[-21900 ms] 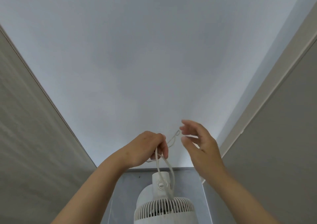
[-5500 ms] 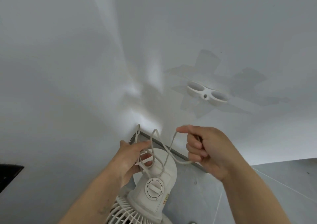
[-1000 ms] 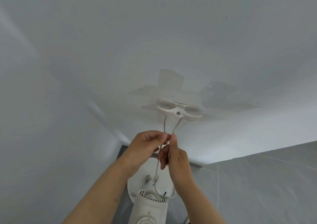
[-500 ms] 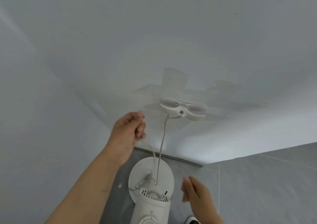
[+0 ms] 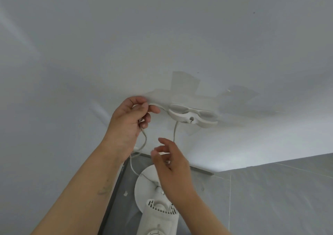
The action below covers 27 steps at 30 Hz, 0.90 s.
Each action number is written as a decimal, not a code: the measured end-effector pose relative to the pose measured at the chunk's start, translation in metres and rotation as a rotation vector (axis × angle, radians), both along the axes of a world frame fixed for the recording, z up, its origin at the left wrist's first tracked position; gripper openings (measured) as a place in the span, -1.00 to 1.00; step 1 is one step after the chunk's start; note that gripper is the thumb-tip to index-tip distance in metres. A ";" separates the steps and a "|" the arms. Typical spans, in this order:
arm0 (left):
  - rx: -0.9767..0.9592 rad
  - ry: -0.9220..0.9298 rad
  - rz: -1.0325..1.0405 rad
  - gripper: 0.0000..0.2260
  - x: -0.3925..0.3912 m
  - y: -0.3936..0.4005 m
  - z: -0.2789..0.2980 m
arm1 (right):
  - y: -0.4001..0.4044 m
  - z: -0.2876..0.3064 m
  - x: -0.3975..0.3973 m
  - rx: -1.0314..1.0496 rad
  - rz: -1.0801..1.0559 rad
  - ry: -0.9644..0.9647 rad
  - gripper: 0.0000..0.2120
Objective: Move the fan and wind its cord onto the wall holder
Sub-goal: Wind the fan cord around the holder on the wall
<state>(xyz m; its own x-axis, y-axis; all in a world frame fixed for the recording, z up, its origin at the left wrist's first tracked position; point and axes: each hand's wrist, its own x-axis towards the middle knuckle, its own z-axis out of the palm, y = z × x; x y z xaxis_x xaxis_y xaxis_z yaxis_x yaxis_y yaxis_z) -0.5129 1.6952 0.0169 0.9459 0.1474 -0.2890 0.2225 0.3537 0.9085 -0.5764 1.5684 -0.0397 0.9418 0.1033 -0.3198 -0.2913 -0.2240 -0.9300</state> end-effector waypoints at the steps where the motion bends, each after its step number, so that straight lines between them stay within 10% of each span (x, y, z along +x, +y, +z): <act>1: 0.098 -0.033 0.003 -0.82 0.000 -0.003 0.003 | 0.006 0.002 0.002 0.017 0.033 0.016 -0.71; 8: 0.406 -0.258 -0.034 -0.86 -0.010 -0.025 0.013 | 0.007 0.016 0.012 0.164 -0.127 -0.049 -0.81; 16: 0.588 -0.279 -0.176 -0.83 -0.002 -0.025 0.023 | 0.024 0.018 0.013 0.147 0.028 -0.055 -0.48; 18: 0.648 -0.287 -0.211 -0.78 -0.003 -0.023 0.024 | 0.033 0.020 0.016 0.103 0.101 -0.079 -0.71; 27: 0.437 -0.243 -0.243 -0.65 -0.018 -0.012 0.012 | 0.028 0.016 0.010 0.147 0.084 -0.038 -0.69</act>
<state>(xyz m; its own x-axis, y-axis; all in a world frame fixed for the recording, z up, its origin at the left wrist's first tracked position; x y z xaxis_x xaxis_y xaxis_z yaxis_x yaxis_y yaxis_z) -0.5309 1.6835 0.0284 0.9995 -0.0256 -0.0190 0.0163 -0.1029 0.9946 -0.5666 1.5965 -0.0233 0.9391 0.2248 -0.2601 -0.2416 -0.1067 -0.9645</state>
